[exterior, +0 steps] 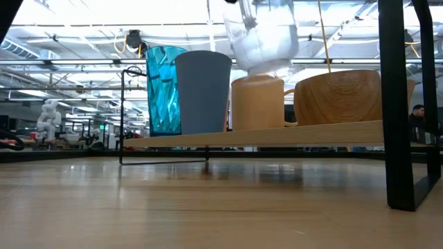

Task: Stack small to large cups/mugs on shelf
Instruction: Put the transparent mug on the shelf

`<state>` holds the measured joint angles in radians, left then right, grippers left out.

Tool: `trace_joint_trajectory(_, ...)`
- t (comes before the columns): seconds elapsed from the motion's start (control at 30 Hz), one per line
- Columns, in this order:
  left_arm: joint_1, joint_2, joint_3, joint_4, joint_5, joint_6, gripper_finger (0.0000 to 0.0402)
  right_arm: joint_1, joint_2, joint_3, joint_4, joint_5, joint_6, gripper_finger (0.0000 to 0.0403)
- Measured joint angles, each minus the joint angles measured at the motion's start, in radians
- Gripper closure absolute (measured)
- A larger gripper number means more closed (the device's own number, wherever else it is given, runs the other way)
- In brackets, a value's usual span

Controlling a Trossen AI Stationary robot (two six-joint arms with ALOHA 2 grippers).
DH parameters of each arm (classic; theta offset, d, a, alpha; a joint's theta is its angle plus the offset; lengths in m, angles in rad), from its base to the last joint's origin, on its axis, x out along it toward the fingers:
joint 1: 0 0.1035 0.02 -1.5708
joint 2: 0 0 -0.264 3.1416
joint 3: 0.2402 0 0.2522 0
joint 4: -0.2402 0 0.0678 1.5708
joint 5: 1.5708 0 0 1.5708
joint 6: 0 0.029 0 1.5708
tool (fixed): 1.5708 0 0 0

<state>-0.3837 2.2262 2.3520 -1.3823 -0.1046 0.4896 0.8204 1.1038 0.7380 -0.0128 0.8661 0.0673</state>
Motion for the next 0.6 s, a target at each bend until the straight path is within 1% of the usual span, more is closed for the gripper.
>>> trace_joint_trajectory(0.3,0.013,0.037,0.0,0.021,0.038,-0.001,0.04,0.0,0.0,0.0,-0.008,0.0,0.007,0.0403)
trace_joint_trajectory(0.5,0.024,0.056,0.001,0.062,0.105,0.007,0.0399,0.0,0.0,0.0,-0.008,-0.001,0.008,0.0403)
trace_joint_trajectory(0.6,0.034,0.066,-0.001,0.045,0.107,0.005,0.0398,0.0,0.0,0.0,-0.008,-0.002,0.008,0.0403)
